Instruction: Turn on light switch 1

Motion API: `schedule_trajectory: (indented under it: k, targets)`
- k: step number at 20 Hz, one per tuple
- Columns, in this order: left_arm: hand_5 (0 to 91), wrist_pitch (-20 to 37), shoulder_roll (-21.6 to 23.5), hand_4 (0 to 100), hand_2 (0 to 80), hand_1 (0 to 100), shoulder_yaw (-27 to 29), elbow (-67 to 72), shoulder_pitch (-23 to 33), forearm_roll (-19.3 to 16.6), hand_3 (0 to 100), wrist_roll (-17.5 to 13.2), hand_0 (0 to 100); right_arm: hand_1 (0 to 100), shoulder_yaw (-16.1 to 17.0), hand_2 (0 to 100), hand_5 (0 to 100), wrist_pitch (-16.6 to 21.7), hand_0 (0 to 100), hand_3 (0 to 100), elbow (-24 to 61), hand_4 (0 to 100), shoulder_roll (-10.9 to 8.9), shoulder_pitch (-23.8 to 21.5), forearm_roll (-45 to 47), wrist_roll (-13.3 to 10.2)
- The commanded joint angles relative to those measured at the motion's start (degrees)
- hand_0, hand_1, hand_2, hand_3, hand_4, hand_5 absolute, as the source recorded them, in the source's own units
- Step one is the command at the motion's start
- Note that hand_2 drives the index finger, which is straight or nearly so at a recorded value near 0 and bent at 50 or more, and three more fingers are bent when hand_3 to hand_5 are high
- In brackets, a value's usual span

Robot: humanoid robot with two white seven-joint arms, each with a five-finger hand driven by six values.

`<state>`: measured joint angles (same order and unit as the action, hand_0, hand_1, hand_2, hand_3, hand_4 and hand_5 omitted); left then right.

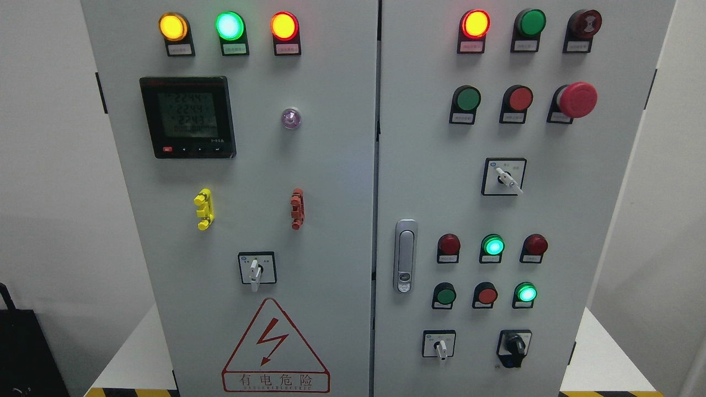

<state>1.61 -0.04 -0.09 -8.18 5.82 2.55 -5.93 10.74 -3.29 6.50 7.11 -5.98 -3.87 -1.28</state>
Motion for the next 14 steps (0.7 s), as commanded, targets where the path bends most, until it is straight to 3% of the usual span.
schedule_trajectory:
  k: [1, 7, 10, 14]
  targets:
    - [0.0, 0.1, -1.2, 0, 0.0, 0, -3.1, -0.1, 0.2, 0.0, 0, 0.0, 17, 0, 0.0, 0, 0, 0.0, 0, 0, 0.0, 0, -0.08, 0.0, 0.0, 0.0]
    - [0.0, 0.1, -1.3, 0, 0.0, 0, -4.8, -0.3, 0.5, 0.2, 0, 0.1, 17, 0, 0.0, 0, 0, 0.0, 0, 0, 0.0, 0, -0.08, 0.0, 0.0, 0.0]
    - [0.0, 0.1, -1.1, 0, 0.0, 0, -4.7, -1.6, 0.6, 0.2, 0, 2.2, 17, 0, 0.1, 0, 0, 0.0, 0, 0, 0.0, 0, 0.01, 0.0, 0.0, 0.0]
    - [0.0, 0.0, -0.5, 0, 0.0, 0, -4.2, -15.9, 5.7, 0.1, 0, 4.7, 17, 0, 0.0, 0, 0, 0.0, 0, 0, 0.0, 0, 0.01, 0.0, 0.0, 0.0]
